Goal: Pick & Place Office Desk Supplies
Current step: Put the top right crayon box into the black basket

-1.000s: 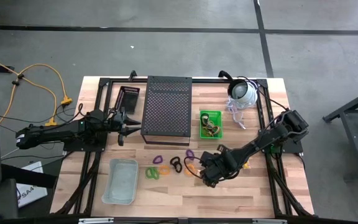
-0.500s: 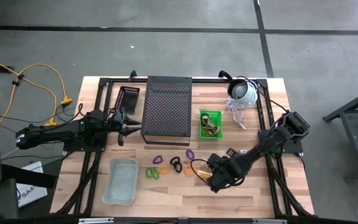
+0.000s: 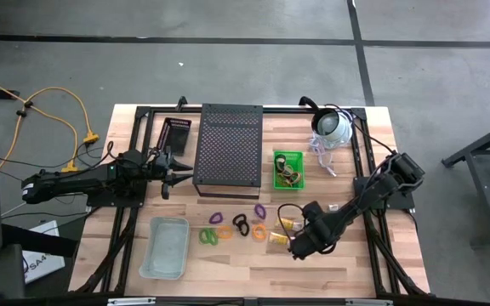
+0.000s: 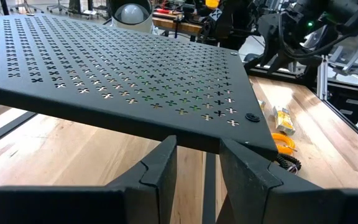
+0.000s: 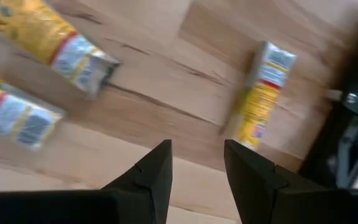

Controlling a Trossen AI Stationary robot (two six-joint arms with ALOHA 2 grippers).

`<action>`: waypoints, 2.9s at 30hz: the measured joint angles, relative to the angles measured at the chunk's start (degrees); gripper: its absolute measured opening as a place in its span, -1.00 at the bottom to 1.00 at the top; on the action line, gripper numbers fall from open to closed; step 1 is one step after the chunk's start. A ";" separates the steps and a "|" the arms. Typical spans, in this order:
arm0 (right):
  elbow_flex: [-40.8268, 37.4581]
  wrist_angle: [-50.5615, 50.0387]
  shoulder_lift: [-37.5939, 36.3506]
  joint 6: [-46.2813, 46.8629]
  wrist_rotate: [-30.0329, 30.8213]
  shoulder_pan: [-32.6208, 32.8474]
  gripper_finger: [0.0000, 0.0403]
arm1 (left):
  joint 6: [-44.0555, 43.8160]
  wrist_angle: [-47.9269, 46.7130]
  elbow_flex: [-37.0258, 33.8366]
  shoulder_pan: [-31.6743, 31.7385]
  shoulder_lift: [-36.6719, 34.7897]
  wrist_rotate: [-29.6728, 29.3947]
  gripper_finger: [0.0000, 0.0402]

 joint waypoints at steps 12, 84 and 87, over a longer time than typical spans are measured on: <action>-2.32 -4.24 -0.04 8.29 -1.33 4.32 -0.33 | 0.00 0.00 0.00 0.01 0.00 -0.01 -0.41; -20.62 14.71 3.63 39.39 12.94 19.76 -0.10 | 0.00 0.00 0.00 -0.01 0.01 0.00 -0.41; -20.63 14.75 3.64 39.39 13.08 19.76 -0.21 | 0.00 0.00 0.00 0.01 0.01 -0.01 -0.41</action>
